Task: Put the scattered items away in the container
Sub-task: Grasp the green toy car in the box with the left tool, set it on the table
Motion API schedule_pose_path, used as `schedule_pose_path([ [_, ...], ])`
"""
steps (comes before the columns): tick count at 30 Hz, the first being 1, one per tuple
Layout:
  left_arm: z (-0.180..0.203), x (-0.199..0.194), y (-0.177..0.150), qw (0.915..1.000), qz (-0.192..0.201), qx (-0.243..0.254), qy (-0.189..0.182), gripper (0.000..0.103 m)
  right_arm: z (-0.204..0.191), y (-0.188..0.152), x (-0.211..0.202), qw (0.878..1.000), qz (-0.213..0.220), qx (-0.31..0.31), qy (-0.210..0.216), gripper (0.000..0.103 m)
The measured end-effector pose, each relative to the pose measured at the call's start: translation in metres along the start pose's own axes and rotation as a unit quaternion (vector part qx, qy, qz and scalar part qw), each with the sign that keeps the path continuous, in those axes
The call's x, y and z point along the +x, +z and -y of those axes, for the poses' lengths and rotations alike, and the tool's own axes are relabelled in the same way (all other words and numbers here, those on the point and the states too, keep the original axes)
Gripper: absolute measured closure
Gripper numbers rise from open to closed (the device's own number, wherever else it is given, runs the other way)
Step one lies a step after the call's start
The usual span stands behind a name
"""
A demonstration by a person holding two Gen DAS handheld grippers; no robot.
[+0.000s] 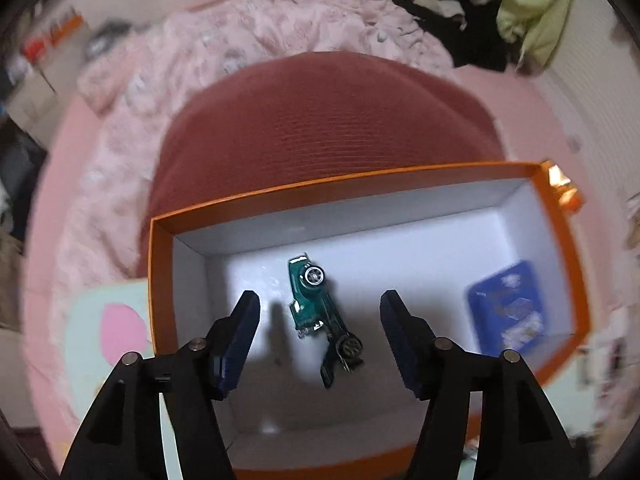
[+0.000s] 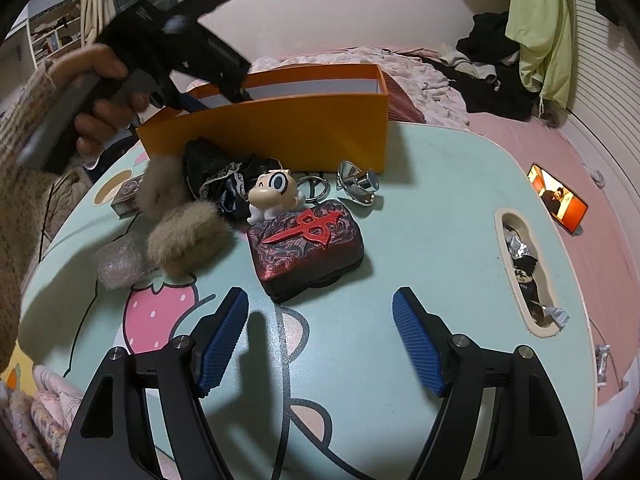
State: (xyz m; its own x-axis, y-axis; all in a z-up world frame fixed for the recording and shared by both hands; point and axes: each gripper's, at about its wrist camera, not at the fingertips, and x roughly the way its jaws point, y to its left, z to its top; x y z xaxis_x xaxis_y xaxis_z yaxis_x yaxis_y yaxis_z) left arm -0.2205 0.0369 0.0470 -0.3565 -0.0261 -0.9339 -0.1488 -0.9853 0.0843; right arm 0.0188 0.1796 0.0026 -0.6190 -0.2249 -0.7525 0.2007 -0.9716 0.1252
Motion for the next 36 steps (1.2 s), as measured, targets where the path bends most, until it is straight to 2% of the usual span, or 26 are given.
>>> schedule_pose_path([
  [3,0.010,0.005,-0.004,0.9984,0.005,0.045,0.034,0.046,0.000,0.000,0.000,1.000,0.000,0.000,-0.001,0.028],
  [7,0.022,0.009,-0.013,0.9920,0.018,0.102,0.072,0.046,0.000,0.000,0.000,1.000,0.001,-0.001,-0.001,0.028],
  [8,0.023,0.009,-0.013,0.9917,0.019,0.104,0.074,0.046,-0.001,0.000,0.001,1.000,0.001,-0.001,-0.002,0.028],
  [9,0.022,0.010,-0.012,0.9921,0.019,0.103,0.069,0.048,-0.001,0.000,0.001,1.000,0.000,-0.002,-0.003,0.027],
  [10,0.021,0.010,-0.011,0.9921,0.020,0.104,0.066,0.063,-0.001,-0.001,0.001,1.000,0.000,-0.003,-0.003,0.027],
  [11,0.020,0.011,-0.011,0.9931,0.014,0.105,0.051,0.076,-0.001,-0.001,0.001,1.000,0.000,-0.004,-0.004,0.027],
  [12,0.018,0.012,-0.010,0.9944,0.011,0.099,0.035,0.080,-0.001,-0.001,0.001,1.000,0.000,-0.004,-0.004,0.027],
  [15,0.011,0.014,-0.010,0.9965,0.017,0.082,0.005,0.080,0.000,0.000,0.001,1.000,0.000,-0.004,-0.004,0.027],
  [17,0.002,0.015,-0.011,0.9977,0.012,0.053,-0.041,0.080,0.000,0.000,0.001,1.000,-0.001,-0.005,-0.005,0.027],
  [18,-0.003,0.014,-0.012,0.9962,0.010,0.034,-0.079,0.080,0.000,0.000,0.001,1.000,-0.001,-0.006,-0.006,0.027],
  [20,-0.017,0.003,-0.014,0.9892,0.019,-0.006,-0.146,0.080,0.000,0.001,0.001,1.000,-0.001,-0.006,-0.006,0.027],
  [25,-0.039,-0.055,-0.030,0.9714,0.096,-0.041,-0.214,0.080,0.000,0.001,0.001,1.000,-0.001,-0.007,-0.008,0.027],
  [28,-0.046,-0.088,-0.053,0.9587,0.123,-0.037,-0.254,0.080,0.001,0.000,0.001,1.000,-0.001,-0.007,-0.010,0.027],
  [30,-0.048,-0.097,-0.075,0.9547,0.121,-0.025,-0.271,0.080,0.001,0.000,0.001,1.000,-0.001,-0.007,-0.010,0.027],
  [32,-0.049,-0.093,-0.090,0.9553,0.110,-0.017,-0.274,0.080,0.000,0.000,0.001,1.000,-0.001,-0.008,-0.013,0.027],
  [36,-0.043,-0.073,-0.129,0.9712,0.101,-0.025,-0.214,0.080,-0.002,-0.001,0.000,1.000,-0.002,-0.011,-0.017,0.027],
])
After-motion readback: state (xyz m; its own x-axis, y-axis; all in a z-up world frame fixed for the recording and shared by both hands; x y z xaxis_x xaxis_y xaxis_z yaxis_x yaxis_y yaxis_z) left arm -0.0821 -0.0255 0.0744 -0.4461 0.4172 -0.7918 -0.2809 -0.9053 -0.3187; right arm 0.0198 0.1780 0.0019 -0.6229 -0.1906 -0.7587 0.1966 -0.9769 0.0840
